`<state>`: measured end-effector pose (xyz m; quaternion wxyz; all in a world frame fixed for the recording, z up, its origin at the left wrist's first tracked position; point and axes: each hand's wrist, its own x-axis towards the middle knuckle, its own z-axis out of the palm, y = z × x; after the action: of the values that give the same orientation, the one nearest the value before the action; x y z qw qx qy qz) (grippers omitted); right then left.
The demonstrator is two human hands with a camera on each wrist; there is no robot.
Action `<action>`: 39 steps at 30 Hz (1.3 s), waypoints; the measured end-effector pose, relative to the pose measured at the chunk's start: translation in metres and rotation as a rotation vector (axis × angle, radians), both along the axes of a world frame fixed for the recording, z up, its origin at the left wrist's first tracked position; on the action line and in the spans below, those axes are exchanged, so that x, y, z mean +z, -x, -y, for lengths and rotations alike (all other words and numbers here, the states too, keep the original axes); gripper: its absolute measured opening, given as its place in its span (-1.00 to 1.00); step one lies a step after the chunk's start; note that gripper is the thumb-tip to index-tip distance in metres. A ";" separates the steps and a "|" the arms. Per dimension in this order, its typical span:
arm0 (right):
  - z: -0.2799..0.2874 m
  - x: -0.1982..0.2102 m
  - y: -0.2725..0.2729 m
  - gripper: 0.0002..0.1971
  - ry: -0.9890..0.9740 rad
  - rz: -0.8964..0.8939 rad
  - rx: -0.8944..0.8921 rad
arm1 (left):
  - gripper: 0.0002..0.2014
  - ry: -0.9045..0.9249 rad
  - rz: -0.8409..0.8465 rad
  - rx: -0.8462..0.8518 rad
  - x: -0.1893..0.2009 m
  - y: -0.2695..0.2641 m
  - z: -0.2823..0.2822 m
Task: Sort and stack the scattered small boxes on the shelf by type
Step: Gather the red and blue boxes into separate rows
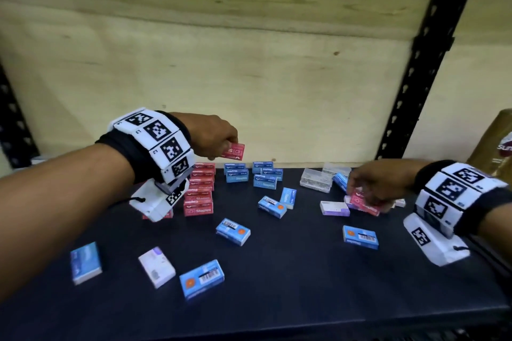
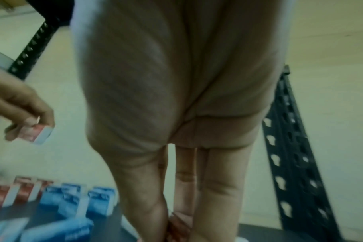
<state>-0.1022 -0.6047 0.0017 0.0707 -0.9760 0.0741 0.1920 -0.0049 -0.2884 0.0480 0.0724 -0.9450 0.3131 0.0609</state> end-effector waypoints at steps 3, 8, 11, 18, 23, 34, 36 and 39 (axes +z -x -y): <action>-0.019 0.013 -0.012 -0.62 -0.005 0.034 0.093 | -0.73 0.024 -0.011 0.023 0.000 0.004 -0.026; -0.075 0.021 -0.032 -0.67 -0.022 0.127 0.248 | -0.77 0.053 -0.089 0.113 -0.005 0.011 -0.079; -0.115 0.017 -0.046 -0.71 -0.007 0.155 0.363 | -0.81 0.092 -0.164 0.195 -0.009 0.018 -0.113; -0.194 0.010 -0.056 -0.75 -0.103 0.172 0.576 | -0.83 0.137 -0.248 0.282 -0.020 0.035 -0.159; -0.226 -0.001 -0.052 -0.70 -0.109 0.139 0.649 | -0.83 0.130 -0.287 0.287 -0.040 0.044 -0.163; -0.243 -0.023 -0.041 -0.75 -0.077 0.130 0.664 | -0.81 -0.010 -0.210 0.220 -0.065 0.058 -0.154; -0.245 -0.023 -0.040 -0.76 -0.067 0.123 0.665 | -0.83 0.004 -0.223 0.236 -0.067 0.059 -0.157; -0.246 -0.024 -0.039 -0.76 -0.050 0.111 0.673 | -0.78 0.022 -0.262 0.272 -0.068 0.060 -0.159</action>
<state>-0.0637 -0.3583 -0.0222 0.0313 -0.9527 -0.2609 0.1528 -0.0647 -0.1290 -0.0197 0.0115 -0.9633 0.1901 0.1893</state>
